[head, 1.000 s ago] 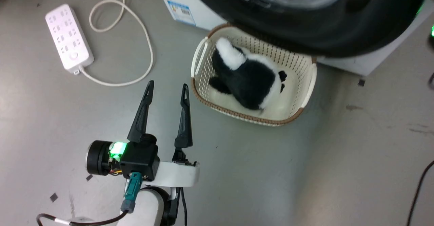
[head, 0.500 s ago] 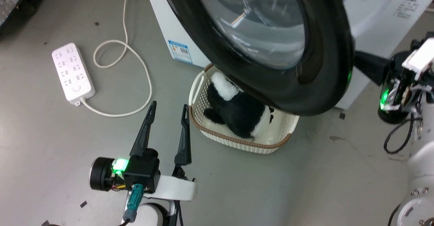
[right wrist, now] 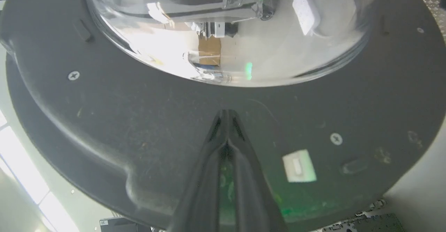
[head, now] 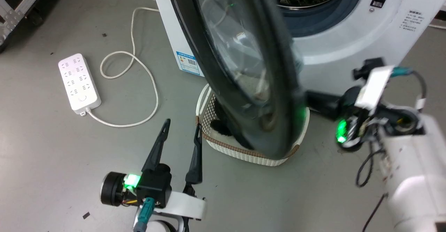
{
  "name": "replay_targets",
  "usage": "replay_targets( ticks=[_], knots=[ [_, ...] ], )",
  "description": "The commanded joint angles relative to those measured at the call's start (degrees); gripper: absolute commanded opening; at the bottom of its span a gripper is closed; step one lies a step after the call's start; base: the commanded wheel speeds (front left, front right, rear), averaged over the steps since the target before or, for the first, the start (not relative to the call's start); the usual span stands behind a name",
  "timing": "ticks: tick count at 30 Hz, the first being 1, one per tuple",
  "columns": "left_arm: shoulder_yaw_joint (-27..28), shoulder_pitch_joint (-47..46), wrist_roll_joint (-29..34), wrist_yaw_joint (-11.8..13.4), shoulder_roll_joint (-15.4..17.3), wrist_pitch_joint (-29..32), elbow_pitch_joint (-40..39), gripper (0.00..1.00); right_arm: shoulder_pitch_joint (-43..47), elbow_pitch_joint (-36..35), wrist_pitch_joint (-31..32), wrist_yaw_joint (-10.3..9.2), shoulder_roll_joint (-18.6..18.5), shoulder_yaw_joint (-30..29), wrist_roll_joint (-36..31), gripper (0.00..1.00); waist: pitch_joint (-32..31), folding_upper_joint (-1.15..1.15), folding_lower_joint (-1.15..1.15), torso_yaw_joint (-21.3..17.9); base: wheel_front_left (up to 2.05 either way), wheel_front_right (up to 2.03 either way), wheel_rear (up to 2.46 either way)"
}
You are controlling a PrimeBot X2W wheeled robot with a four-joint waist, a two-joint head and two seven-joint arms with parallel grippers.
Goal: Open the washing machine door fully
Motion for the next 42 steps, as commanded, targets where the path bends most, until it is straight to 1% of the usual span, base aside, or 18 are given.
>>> replay_targets(
  ticks=[1, 4, 7, 9, 11, 12, 13, 17, 18, 19, 24, 26, 28, 31, 33, 35, 40, 42],
  knots=[
    [-0.3, 0.8, -0.3, -0.3, 0.1, -0.3, 0.4, 1.00, 2.3, -0.9, -0.4, 0.07, 0.5, 2.4, 1.8, 0.00, -0.2, 0.00, 0.00, 0.0, 0.00, 0.00, 0.00],
    [-0.5, 1.2, -0.5, -0.6, 0.1, -0.3, 0.8, 1.00, 6.0, -4.5, -2.8, 0.07, 0.5, 10.4, 7.2, 0.00, -0.5, 0.00, 0.00, -0.1, 0.00, 0.00, 0.00],
    [-0.5, 1.4, -0.8, -0.7, 0.1, -0.3, 1.1, 1.00, 9.0, -7.8, -6.0, 0.07, 0.5, 16.8, 10.9, 0.00, -0.7, 0.00, 0.00, -0.2, 0.00, 0.00, 0.00],
    [-0.4, 1.5, -1.0, -0.8, 0.1, -0.3, 1.3, 1.00, 10.2, -9.4, -8.3, 0.07, 0.5, 19.8, 12.2, 0.00, -0.7, 0.00, 0.00, -0.4, 0.00, 0.00, 0.00],
    [-0.4, 1.6, -1.1, -0.8, 0.1, -0.3, 1.3, 1.00, 10.9, -10.6, -10.9, 0.07, 0.5, 21.2, 12.3, 0.00, -0.7, 0.00, 0.00, -0.5, 0.00, 0.00, 0.00],
    [-0.3, 1.6, -1.1, -0.7, 0.1, -0.3, 1.4, 1.00, 11.3, -10.9, -12.1, 0.07, 0.5, 21.4, 12.1, 0.74, -1.0, 0.00, 0.00, -0.7, 0.00, 0.00, 0.00],
    [-0.2, 1.7, -1.2, -0.6, 0.1, -0.3, 1.4, 1.00, 11.6, -11.1, -12.9, 0.07, 0.5, 21.5, 11.9, 1.00, -1.3, 0.00, 0.00, -0.8, 0.00, 0.00, 0.00],
    [1.3, 2.0, -1.4, -0.4, 0.1, -0.3, 1.2, 1.00, 12.7, -14.1, -18.9, 0.07, -0.7, 19.3, 9.8, 1.00, -2.6, 0.00, 0.00, -2.0, 0.00, 0.00, 0.00],
    [2.3, 2.3, -1.8, -0.6, 0.1, -0.3, 1.0, 1.00, 13.4, -17.6, -24.3, 0.07, -2.2, 17.6, 6.9, 1.00, -3.4, 0.00, 0.00, -3.0, 0.00, 0.00, 0.00],
    [2.9, 2.4, -2.1, -0.8, 0.1, -0.3, 0.9, 1.00, 14.0, -19.9, -27.6, 0.07, -3.5, 17.3, 4.2, 1.00, -3.7, 0.00, 0.00, -3.4, 0.00, 0.00, 0.00],
    [6.4, 3.0, -3.5, -1.9, 0.3, -0.3, 0.6, 1.00, 19.7, -33.2, -45.4, 0.07, -10.2, 18.3, -11.8, 1.00, -6.0, 0.00, 0.00, -5.8, 0.00, 0.00, 0.00],
    [8.1, 3.9, -3.8, -2.3, 0.8, -0.3, 0.3, 1.00, 22.3, -35.9, -52.9, 0.07, -11.8, 18.4, -17.5, 1.00, -7.1, 0.00, 0.00, -7.3, 0.00, 0.00, 0.00],
    [9.5, 4.9, -4.1, -2.8, 1.1, -0.3, -0.1, 1.00, 24.6, -38.0, -59.3, 0.07, -14.4, 20.4, -25.6, 1.00, -7.8, 0.00, 0.00, -8.7, 0.00, 0.00, 0.00],
    [10.7, 6.3, -3.8, -3.7, 1.5, -0.3, -0.2, 1.00, 28.4, -38.6, -67.9, 0.07, -16.3, 20.2, -35.9, 1.00, -9.3, 0.00, 0.00, -10.2, 0.00, 0.00, 0.00],
    [10.9, 7.2, -3.4, -4.3, 1.7, -0.3, -0.1, 1.00, 31.6, -38.5, -71.8, 0.07, -15.5, 18.0, -40.9, 1.00, -10.1, 0.00, 0.00, -10.9, 0.00, 0.00, 0.00],
    [11.1, 8.1, -3.1, -4.5, 1.6, -0.3, -0.2, 1.00, 34.4, -39.4, -73.9, 0.07, -14.4, 16.1, -47.3, 1.00, -10.6, 0.00, 0.00, -11.8, 0.00, 0.00, 0.00],
    [11.2, 9.7, -2.8, -5.2, 1.4, -0.3, -0.1, 1.00, 41.9, -44.7, -75.7, 0.07, -9.1, 10.8, -60.2, 1.00, -11.0, 0.00, 0.00, -13.1, 0.00, 0.00, 0.00],
    [11.3, 9.9, -2.8, -5.6, 1.3, -0.3, 0.0, 1.00, 44.8, -47.3, -75.8, 0.07, -6.8, 9.3, -63.7, 1.00, -11.1, 0.00, 0.00, -13.4, 0.00, 0.00, 0.00]
  ],
)
